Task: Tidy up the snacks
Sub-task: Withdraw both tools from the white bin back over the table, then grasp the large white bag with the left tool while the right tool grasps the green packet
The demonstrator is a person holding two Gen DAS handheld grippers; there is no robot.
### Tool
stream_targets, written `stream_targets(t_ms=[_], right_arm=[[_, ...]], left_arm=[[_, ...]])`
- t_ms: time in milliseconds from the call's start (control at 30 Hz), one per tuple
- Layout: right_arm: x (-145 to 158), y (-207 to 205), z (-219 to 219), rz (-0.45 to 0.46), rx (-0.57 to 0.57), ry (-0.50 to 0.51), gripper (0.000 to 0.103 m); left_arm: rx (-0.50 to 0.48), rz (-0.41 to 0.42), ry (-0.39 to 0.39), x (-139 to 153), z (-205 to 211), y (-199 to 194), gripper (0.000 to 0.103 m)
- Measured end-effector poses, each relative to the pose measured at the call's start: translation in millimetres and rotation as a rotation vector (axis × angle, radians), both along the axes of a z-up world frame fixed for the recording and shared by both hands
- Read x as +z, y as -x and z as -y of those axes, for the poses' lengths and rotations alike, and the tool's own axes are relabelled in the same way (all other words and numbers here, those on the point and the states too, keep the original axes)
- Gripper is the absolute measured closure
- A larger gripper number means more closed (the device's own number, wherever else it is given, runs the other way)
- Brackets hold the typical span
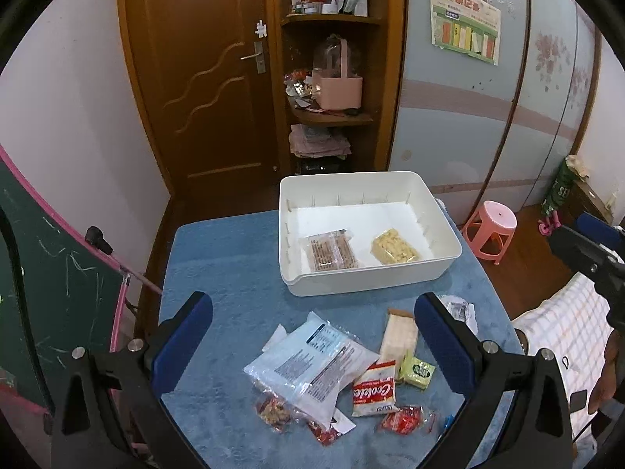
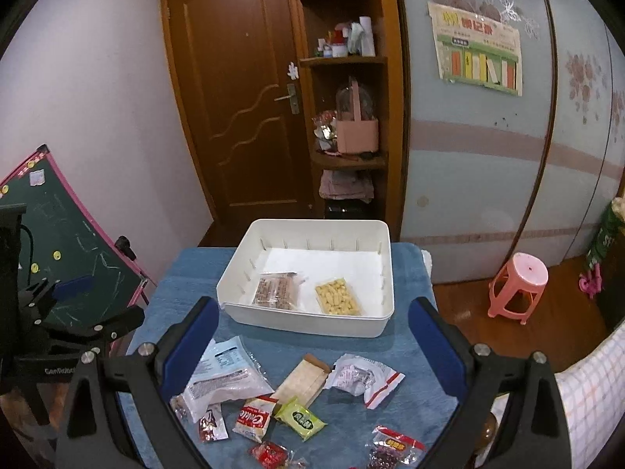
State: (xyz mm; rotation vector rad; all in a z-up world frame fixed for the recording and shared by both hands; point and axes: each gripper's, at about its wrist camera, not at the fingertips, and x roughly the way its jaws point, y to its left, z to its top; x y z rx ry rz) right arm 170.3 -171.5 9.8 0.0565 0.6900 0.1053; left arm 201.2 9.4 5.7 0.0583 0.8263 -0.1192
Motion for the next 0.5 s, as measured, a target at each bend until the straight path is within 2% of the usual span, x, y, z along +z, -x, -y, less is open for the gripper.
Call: stream_targets(t_ms=[267, 367, 500], right_arm=[[-6, 22, -6, -0.026, 0.069, -0.044, 0.004], [-16, 30, -14, -0.055, 0.106, 0.005, 0.004], [-30, 41, -19, -0.036, 0.115, 0.062, 0.004]], left_arm=[[-0.044, 0.001, -0.014, -5, -9, 25, 0.000], [-0.059, -0.009, -0.013, -12, -13, 32, 0.000], [-0.069, -0.020, -0.029, -26, -19, 39, 0.000]])
